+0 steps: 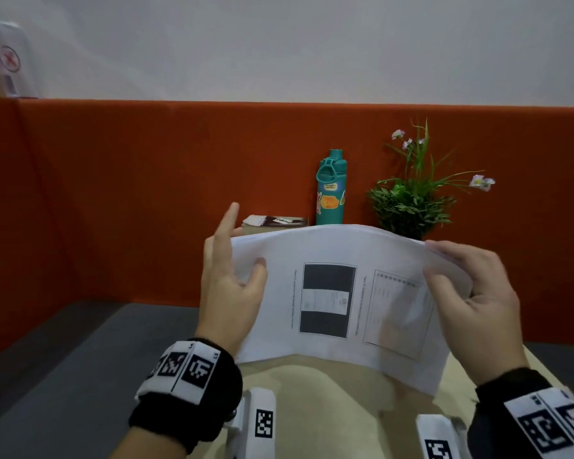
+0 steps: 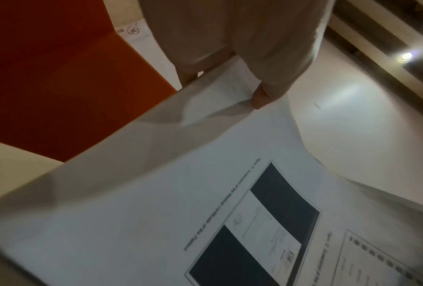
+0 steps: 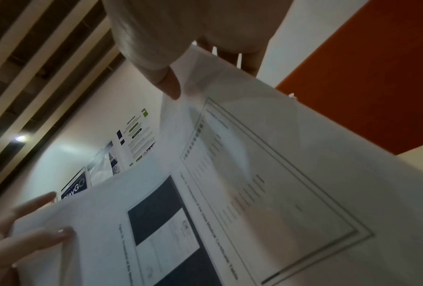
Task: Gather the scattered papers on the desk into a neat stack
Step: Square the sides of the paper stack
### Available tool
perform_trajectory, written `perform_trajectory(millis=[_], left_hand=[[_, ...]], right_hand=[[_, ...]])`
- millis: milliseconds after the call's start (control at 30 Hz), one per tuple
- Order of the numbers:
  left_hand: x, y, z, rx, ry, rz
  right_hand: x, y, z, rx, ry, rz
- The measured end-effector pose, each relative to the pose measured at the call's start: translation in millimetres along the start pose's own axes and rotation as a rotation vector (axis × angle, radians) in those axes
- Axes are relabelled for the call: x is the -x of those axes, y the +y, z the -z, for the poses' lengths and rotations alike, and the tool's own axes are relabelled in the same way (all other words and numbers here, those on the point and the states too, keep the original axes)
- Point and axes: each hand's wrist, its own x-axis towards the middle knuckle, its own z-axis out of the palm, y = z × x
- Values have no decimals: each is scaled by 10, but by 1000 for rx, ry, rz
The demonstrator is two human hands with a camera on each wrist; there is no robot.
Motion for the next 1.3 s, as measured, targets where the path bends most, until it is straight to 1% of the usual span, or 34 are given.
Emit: perform_trajectory(millis=[67,133,233,300,367,433,467,533,567,633,700,733,767,800,833,900,933,967,1000,1033,1067,1100,1200,1300], left_hand=[[-22,-27,26,-48,9,-46],[-37,-57,53,-82,23,-104],[-63,-93,87,-172,-6,-188],[-96,-83,113,-215,-19,-195],[-125,-10,146,-271,-75,-150],[-155,84,165,-413,-106,-118],[-168,154,162,-518,-86,-148],[-178,369,100,-651,-70,-283],[-185,493,41,-663,-102,-347],[-222,697,-103,-656,-191,-434],[-292,772,-240,-554,-240,-468],[-331,785,-273,-434,-260,-445],[-367,761,-285,-294,-275,-391],[-391,740,-273,-180,-266,-323],[-405,701,-242,-121,-225,-255],[-417,619,-155,-58,-120,-132],[-415,581,-118,1,-85,-72],[-407,552,-94,92,-74,-11],[-392,555,-83,190,-80,52],[-369,566,-91,262,-89,107],[-343,571,-105,302,-90,131],[-320,577,-127,304,-82,130],[-261,564,-151,291,-17,74],[-226,538,-156,337,37,76]], right_hand=[[-24,-3,13,64,-2,36],[-49,-8,26,85,-10,38],[-76,-6,37,139,-61,35],[-88,-12,46,97,-78,-26],[-90,-45,58,14,-97,-111],[-103,-82,55,-11,-102,-133],[-122,-102,46,-10,-96,-118],[-166,-207,8,13,-102,-30],[-191,-293,-17,37,-121,39],[-264,-501,-67,86,-160,184],[-338,-732,-105,131,-167,332],[-368,-817,-108,176,-169,384],[-391,-870,-92,234,-163,407],[-404,-885,-45,307,-125,390],[-406,-846,25,380,-48,329],[-352,-753,190,410,109,119],[-331,-701,236,344,113,4],[-323,-668,242,206,63,-113],[-319,-642,203,22,-10,-208],[-317,-586,146,-163,-75,-262],[-332,-518,78,-279,-100,-280],[-350,-472,11,-324,-91,-283],[-357,-400,-108,-386,-40,-265],[-288,-362,-170,-433,-5,-234]])
